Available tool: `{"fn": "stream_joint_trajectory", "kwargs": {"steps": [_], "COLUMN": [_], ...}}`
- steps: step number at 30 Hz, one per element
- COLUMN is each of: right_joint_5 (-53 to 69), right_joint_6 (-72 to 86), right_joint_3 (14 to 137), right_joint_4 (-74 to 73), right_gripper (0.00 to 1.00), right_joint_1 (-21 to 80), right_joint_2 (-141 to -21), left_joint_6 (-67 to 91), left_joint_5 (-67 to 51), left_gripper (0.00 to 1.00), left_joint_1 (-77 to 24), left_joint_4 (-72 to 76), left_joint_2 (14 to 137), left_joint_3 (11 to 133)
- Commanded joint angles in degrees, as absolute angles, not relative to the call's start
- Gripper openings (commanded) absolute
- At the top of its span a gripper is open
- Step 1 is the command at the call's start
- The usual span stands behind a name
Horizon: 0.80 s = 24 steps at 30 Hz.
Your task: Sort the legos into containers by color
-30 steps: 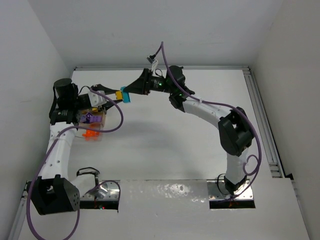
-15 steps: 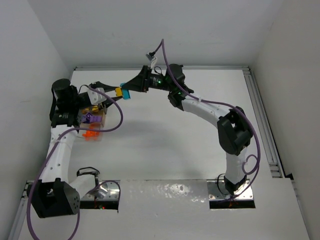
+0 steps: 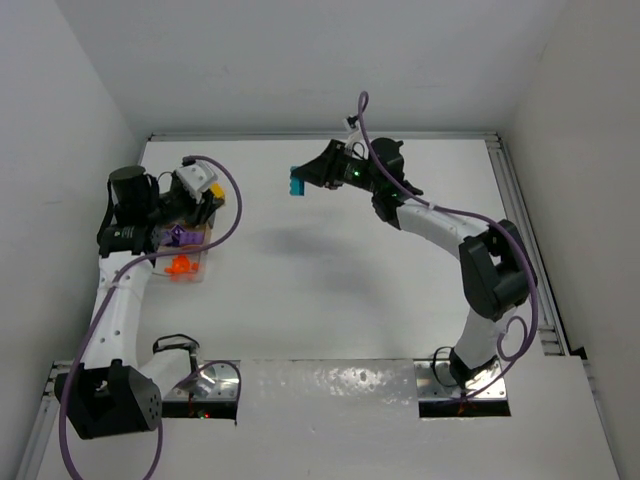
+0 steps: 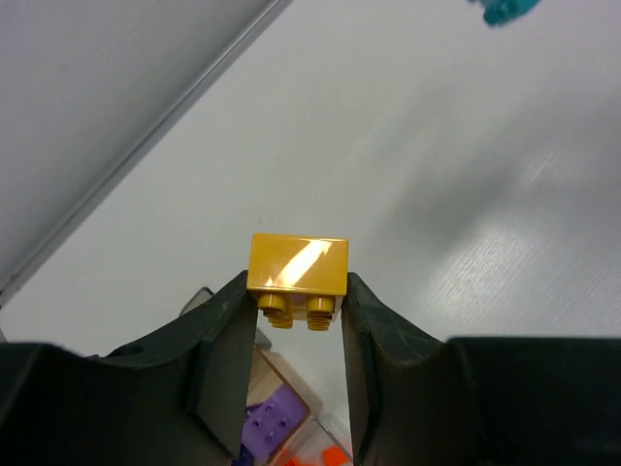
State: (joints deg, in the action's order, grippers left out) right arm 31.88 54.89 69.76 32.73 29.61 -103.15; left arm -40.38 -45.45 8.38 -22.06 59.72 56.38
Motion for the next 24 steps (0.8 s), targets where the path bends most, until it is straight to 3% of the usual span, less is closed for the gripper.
{"fn": "stream_joint_trajectory", "kwargs": {"steps": [1, 3, 8, 16, 19, 21, 24], "right_joint_5": [29.0, 28.83, 28.47, 30.85, 30.94, 30.85, 30.76], "right_joint_6": [50.98, 51.15, 47.73, 44.21, 44.65, 44.65, 44.73], "right_joint_3": [70.75, 70.66, 70.93, 76.2, 76.64, 76.47, 75.76], "right_joint_4": [33.58, 32.96, 29.01, 24.43, 24.61, 24.52, 25.04], "right_gripper": [0.0, 0.0, 0.0, 0.0, 0.0, 0.0, 0.0], "right_joint_1": [29.09, 29.09, 29.09, 29.18, 29.18, 29.27, 29.44], "right_joint_2": [-100.45, -100.63, -99.93, -101.07, -101.07, -101.07, -100.99], "left_joint_6": [-37.38, -30.37, -15.06, -18.79, -41.19, -44.47, -44.91], "left_joint_5": [-40.35, -32.49, 5.18, -0.68, -14.38, -14.77, -12.56], "left_gripper": [0.0, 0.0, 0.0, 0.0, 0.0, 0.0, 0.0], "left_joint_1": [8.79, 8.88, 10.8, 16.35, 16.61, 16.61, 16.52], "left_joint_4": [-25.32, -23.56, -26.0, -38.81, -42.01, -34.87, -26.14], "left_joint_2": [58.71, 59.5, 68.97, 76.73, 72.62, 66.31, 66.34], "left_joint_3": [57.75, 57.13, 60.46, 69.96, 64.18, 55.25, 52.55]}}
